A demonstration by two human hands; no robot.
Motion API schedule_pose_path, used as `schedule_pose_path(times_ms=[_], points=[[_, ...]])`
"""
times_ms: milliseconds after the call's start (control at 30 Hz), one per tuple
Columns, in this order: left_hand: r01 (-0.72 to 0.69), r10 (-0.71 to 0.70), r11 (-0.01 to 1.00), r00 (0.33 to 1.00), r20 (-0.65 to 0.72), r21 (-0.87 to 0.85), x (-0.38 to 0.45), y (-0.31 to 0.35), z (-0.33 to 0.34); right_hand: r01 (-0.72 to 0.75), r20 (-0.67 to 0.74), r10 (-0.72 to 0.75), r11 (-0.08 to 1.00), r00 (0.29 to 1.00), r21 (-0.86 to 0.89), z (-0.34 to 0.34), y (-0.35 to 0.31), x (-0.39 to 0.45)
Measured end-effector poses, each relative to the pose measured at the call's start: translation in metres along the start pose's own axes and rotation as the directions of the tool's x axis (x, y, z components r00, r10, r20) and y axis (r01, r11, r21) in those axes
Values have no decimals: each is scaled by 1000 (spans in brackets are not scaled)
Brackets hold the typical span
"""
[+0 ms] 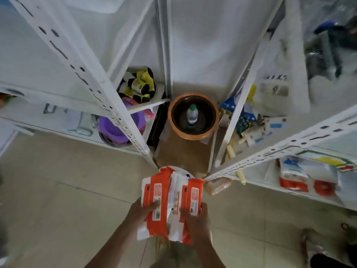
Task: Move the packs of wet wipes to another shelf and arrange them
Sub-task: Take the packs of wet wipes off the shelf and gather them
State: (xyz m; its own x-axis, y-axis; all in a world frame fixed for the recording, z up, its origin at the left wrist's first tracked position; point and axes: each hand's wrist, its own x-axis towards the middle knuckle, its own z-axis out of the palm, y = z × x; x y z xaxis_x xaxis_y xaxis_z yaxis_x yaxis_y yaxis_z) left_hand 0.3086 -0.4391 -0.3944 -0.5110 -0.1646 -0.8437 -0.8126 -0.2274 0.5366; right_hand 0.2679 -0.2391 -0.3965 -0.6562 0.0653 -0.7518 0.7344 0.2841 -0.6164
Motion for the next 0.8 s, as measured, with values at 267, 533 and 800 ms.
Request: schedule_pose_path(times_ms=[267,533,800], points=[[-141,136,987,989,64,82,133,-33,-6,75,25,-72,983,997,-170,58,40,88],[-252,253,940,967,26,230,157,-52,-2,112,-11,-115,981,993,-156,44,51,104],[-159,292,868,930,-224,470,184,-78,12,52,-139,-120,908,983,-417,46,42,105]])
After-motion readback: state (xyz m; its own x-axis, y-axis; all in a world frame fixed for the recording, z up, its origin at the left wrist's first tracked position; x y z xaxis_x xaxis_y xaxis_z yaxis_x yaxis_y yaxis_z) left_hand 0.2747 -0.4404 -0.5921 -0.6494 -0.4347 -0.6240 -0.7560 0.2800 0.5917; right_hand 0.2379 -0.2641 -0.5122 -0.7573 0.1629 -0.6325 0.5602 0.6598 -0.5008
